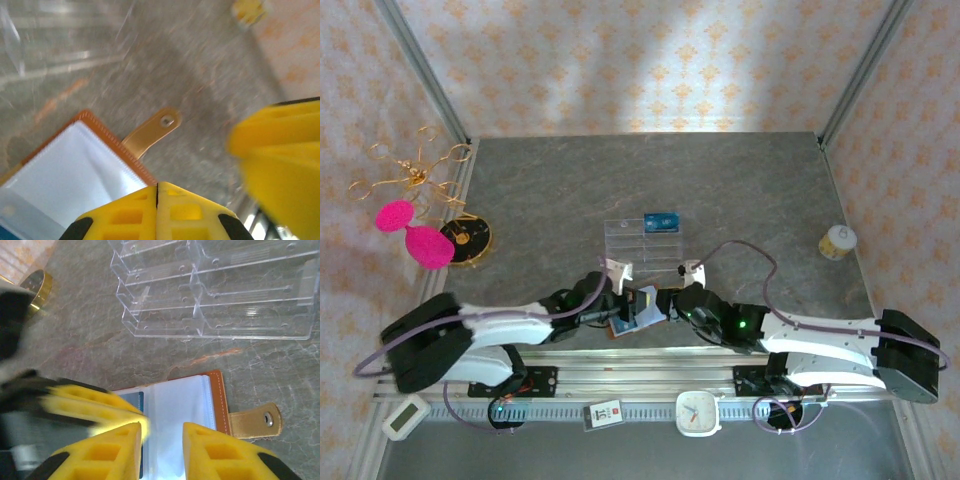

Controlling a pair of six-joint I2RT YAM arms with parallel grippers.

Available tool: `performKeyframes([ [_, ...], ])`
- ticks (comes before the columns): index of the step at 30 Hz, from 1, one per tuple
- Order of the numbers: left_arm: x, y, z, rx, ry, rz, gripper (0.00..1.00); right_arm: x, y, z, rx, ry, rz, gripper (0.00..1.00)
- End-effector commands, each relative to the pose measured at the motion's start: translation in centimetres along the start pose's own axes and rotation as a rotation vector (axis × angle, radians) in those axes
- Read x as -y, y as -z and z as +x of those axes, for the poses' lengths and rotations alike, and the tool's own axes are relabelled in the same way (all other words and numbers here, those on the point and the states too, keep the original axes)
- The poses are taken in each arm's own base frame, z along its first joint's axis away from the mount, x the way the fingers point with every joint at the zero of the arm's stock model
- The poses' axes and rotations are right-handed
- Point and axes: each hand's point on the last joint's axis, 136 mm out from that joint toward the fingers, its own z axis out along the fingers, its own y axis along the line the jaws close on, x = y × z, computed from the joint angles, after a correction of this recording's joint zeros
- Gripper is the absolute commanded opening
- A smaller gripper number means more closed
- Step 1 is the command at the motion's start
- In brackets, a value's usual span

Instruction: Take the credit cards out of the card holder

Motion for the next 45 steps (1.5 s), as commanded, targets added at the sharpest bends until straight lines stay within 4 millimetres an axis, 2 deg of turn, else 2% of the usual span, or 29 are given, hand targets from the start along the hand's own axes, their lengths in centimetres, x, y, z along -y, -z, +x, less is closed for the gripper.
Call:
performKeyframes([
  [1, -3.0, 2.5, 0.4, 0.052, 0.039, -0.121, 0.01, -2.1, -0.8, 0.3, -0.087, 0.043, -0.103, 0.24],
  [3, -5.0, 3.8, 1.6, 0.050, 0.060, -0.187, 0.00, -2.4, -1.9, 0.8, -0.140, 0.054, -0.123, 0.21],
  [6, -7.6, 4.8, 3.8, 0.013, 0.104, -0.241, 0.00, -1.7, -3.8, 1.8, -0.206, 0.076, -0.076, 0.18],
  [10, -9.7, 5.1, 5.2, 0.003, 0.143, -0.271, 0.00, -0.7, -5.9, 2.8, -0.253, 0.103, -0.015, 0.17],
  [15, -10.2, 4.4, 4.3, 0.014, 0.117, -0.282, 0.00, 1.2, -7.0, 4.3, -0.295, 0.106, 0.071, 0.14],
  [22, -10.4, 3.2, 2.4, -0.001, 0.089, -0.289, 0.00, 3.7, -5.3, 5.5, -0.289, 0.025, 0.123, 0.13],
  [26, -8.8, 4.0, 1.3, 0.035, 0.094, -0.242, 0.00, 2.3, -4.4, 4.2, -0.252, 0.020, 0.058, 0.20],
  [30, -6.7, 5.1, 0.1, 0.098, 0.066, -0.190, 0.00, -1.4, -4.4, 3.1, -0.263, 0.023, -0.076, 0.23],
  [35, -6.3, 3.8, 0.2, 0.081, 0.048, -0.165, 0.02, -4.4, -6.1, 3.2, -0.307, -0.031, -0.187, 0.26],
  [40, -7.1, 3.2, 0.3, 0.073, 0.021, -0.202, 0.02, -5.2, -7.7, 3.4, -0.325, -0.083, -0.203, 0.29],
  [45, -7.0, 3.7, 0.0, 0.086, 0.013, -0.203, 0.02, -4.1, -9.0, 4.4, -0.349, -0.098, -0.149, 0.28],
])
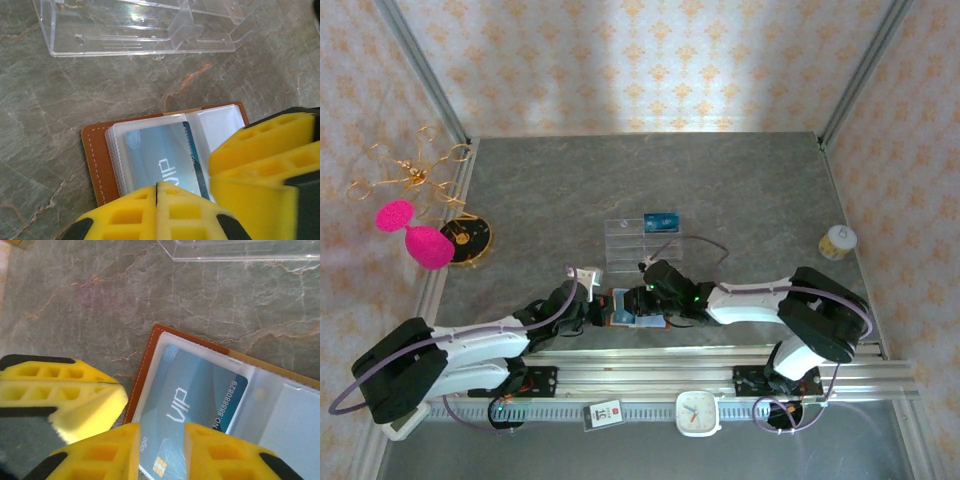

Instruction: Take the credit cards out of the card holder

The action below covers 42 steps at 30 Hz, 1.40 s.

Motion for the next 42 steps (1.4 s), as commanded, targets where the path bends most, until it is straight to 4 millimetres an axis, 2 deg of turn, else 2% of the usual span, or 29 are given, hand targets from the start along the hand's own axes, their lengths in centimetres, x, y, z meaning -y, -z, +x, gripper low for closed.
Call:
performKeyframes([
  [1, 1.4, 0.6, -2.1, 0.074, -0.030, 0.029, 0.02, -0.3, -0.7, -0.6, 0.006, -0.027, -0.009, 0.28],
  [7, 1.2, 1.3, -2.1, 0.095, -0.007, 0.039, 0.03, 1.7, -0.9, -0.1, 0.004, -0.041, 0.074, 0.26],
  [15, 1.5, 1.3, -1.9, 0.088, 0.008, 0.063, 0.03, 3.2, 0.8, -0.4, 0.048, -0.050, 0.154, 0.30],
  [22, 2.6, 0.9, -2.4, 0.091, -0.016, 0.098, 0.04, 2.7, 1.9, -1.2, 0.080, -0.030, 0.153, 0.34],
  [28, 3.5, -0.9, -3.5, 0.090, -0.070, 0.083, 0.05, 2.0, 2.0, -1.1, 0.081, -0.065, 0.103, 0.27],
  [33, 2.4, -2.5, -3.7, 0.084, -0.081, 0.006, 0.00, 2.4, 1.3, -0.6, 0.059, -0.102, 0.091, 0.24],
  [37, 1.2, -2.3, -3.8, 0.093, -0.122, -0.057, 0.00, 3.4, 1.0, -0.1, 0.053, -0.122, 0.104, 0.23],
  [42, 0.2, -2.5, -2.5, 0.050, -0.134, -0.085, 0.00, 3.9, 0.5, 0.0, 0.040, -0.130, 0.113, 0.21],
])
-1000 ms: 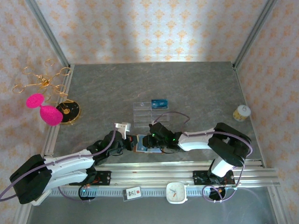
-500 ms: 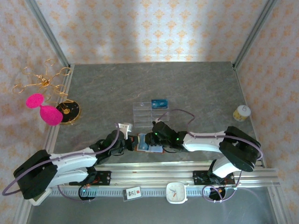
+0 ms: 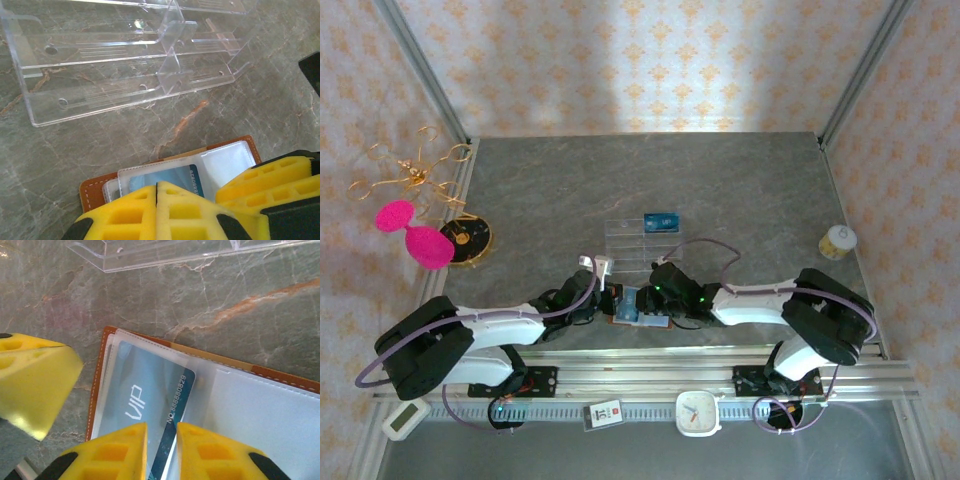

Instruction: Take the credit cards out of the card holder

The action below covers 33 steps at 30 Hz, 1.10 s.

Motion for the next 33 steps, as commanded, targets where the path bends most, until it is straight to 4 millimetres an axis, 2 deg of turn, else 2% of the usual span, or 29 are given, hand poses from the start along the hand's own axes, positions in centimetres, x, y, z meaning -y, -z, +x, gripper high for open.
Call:
performKeyframes([
  [1, -0.6, -0.2, 0.5, -0.014, -0.038, -0.032, 0.00, 0.6, -0.4, 0.0, 0.002, -0.020, 0.008, 0.21],
  [9, -0.7, -0.2, 1.5, -0.035, -0.033, -0.011, 0.00, 1.3, -0.7, -0.1, 0.002, -0.028, 0.027, 0.21],
  [16, -1.5, -0.9, 4.4, -0.117, -0.011, -0.016, 0.00, 1.4, -1.3, 0.1, -0.010, -0.025, 0.027, 0.20],
  [20, -1.5, -0.8, 5.9, -0.162, 0.006, -0.014, 0.00, 1.1, -1.5, -0.1, -0.010, -0.015, 0.017, 0.15],
  [22, -1.6, -0.6, 6.5, -0.178, 0.010, -0.013, 0.00, 1.2, -1.5, -0.1, -0.010, -0.015, 0.019, 0.10],
  [25, -2.0, -0.1, 6.7, -0.171, 0.018, -0.027, 0.00, 1.6, -1.1, -0.3, 0.008, -0.024, 0.032, 0.00],
  [33, -2.4, 0.4, 6.4, -0.141, 0.041, -0.032, 0.00, 3.1, 0.4, 0.2, 0.024, -0.048, 0.064, 0.00],
])
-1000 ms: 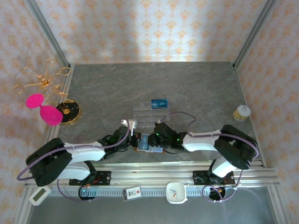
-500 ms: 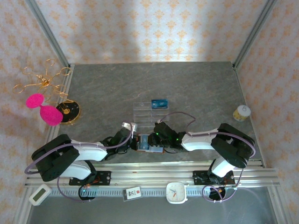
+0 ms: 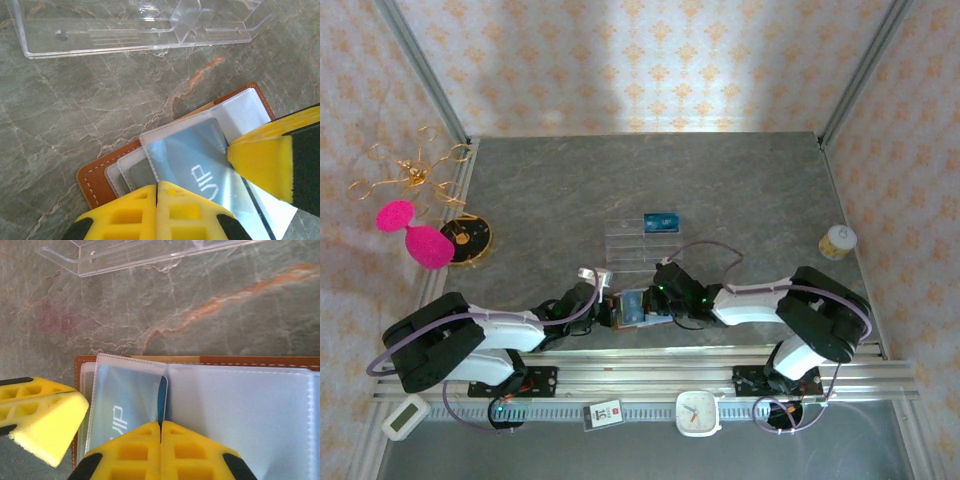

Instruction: Take the credit cards out of the card holder

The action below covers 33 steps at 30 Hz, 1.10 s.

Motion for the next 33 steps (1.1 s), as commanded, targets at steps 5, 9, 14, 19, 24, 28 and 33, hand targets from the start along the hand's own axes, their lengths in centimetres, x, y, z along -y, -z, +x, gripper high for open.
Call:
performKeyframes([
  [5, -0.9, 0.7, 1.1, -0.031, -0.001, -0.029, 0.00, 1.8, 1.3, 0.1, 0.036, -0.021, 0.051, 0.00],
  [9, 1.9, 1.6, -1.4, 0.031, -0.012, 0.052, 0.01, 0.2, 2.1, -0.6, 0.054, 0.010, -0.011, 0.28],
  [14, 4.0, 1.3, -2.2, 0.026, -0.049, 0.087, 0.12, -0.2, 1.8, -0.7, 0.040, 0.027, -0.010, 0.28],
  [19, 4.4, -0.4, -1.0, -0.019, -0.075, 0.075, 0.11, 0.6, 1.4, -0.4, 0.039, 0.003, 0.010, 0.24],
  [24, 2.4, -1.1, 0.1, -0.051, -0.086, -0.013, 0.04, 0.8, 1.2, 0.3, 0.009, -0.011, -0.011, 0.23],
  [28, 1.9, -1.0, 1.2, -0.075, -0.067, -0.004, 0.01, 0.6, 0.8, 0.8, -0.017, -0.010, -0.036, 0.20],
  [33, 1.7, -1.2, 1.9, -0.094, -0.048, 0.003, 0.00, 0.4, 0.5, 0.9, -0.028, -0.005, -0.042, 0.14],
])
